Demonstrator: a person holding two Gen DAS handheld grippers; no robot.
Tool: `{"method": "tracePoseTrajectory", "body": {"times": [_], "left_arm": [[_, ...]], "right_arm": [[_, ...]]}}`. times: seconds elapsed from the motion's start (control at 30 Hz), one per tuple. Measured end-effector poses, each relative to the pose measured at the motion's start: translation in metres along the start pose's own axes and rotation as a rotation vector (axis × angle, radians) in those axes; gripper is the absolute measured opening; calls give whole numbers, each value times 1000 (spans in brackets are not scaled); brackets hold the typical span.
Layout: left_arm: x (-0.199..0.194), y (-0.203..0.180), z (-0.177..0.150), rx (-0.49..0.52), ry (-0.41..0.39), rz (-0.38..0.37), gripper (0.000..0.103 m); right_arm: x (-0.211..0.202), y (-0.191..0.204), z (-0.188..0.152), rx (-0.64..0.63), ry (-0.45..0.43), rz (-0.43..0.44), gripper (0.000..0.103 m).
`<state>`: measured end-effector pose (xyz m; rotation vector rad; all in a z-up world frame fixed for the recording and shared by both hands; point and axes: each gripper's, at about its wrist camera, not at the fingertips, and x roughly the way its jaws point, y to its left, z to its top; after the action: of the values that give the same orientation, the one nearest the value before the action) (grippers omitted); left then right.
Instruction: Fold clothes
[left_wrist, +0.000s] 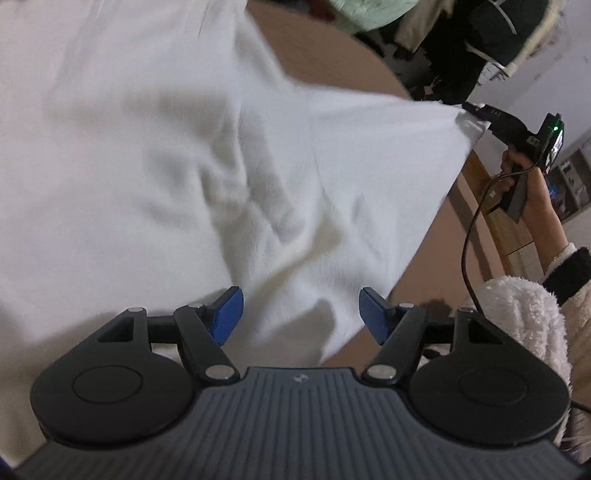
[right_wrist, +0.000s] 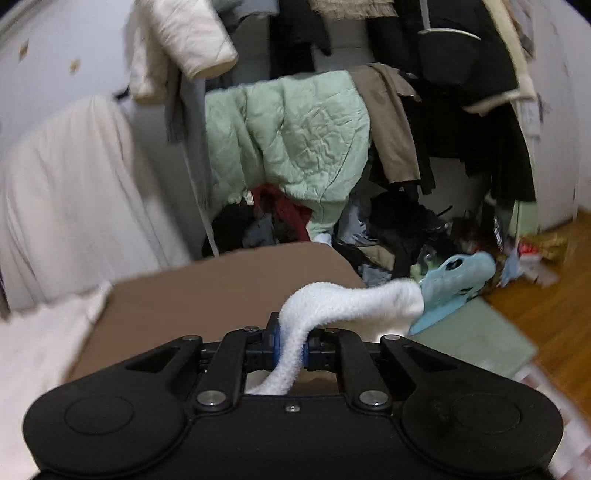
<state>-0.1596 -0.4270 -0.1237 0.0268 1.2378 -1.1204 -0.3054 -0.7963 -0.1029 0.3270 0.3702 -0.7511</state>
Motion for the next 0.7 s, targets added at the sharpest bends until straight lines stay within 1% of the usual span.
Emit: {"method": "tracePoseTrajectory", "body": {"times": [0.03, 0.1, 0.17, 0.23, 0.3, 0.37, 0.5, 0.6, 0.7], "left_arm": [[6, 2, -3, -24, 11, -17, 68], [12, 1, -10, -23, 0, -29, 68], [16, 1, -12, -14, 1, -11, 68], [13, 3, -11, -32, -10, -25, 68], [0, 0, -10, -23, -43, -52, 69], [-16, -5, -9, 10, -80, -59, 70], [-61, -3, -3, 59, -147, 50, 70], [-99, 19, 5, 51, -215, 117, 70], [-138, 47, 9, 22, -281, 186, 70]], "right_arm": [[5, 3, 1, -18, 15, -11, 11], [12, 7, 2, -29, 41, -32, 11], [14, 9, 6, 5, 47, -35, 11], [5, 21, 12, 30, 33, -2, 12], [-8, 42, 20, 7, 9, 39, 12], [-26, 73, 30, -50, -13, 102, 12], [-58, 139, 44, -134, -18, 250, 12], [-79, 193, 42, -182, -10, 376, 12], [-92, 250, 37, -184, 30, 502, 12]]}}
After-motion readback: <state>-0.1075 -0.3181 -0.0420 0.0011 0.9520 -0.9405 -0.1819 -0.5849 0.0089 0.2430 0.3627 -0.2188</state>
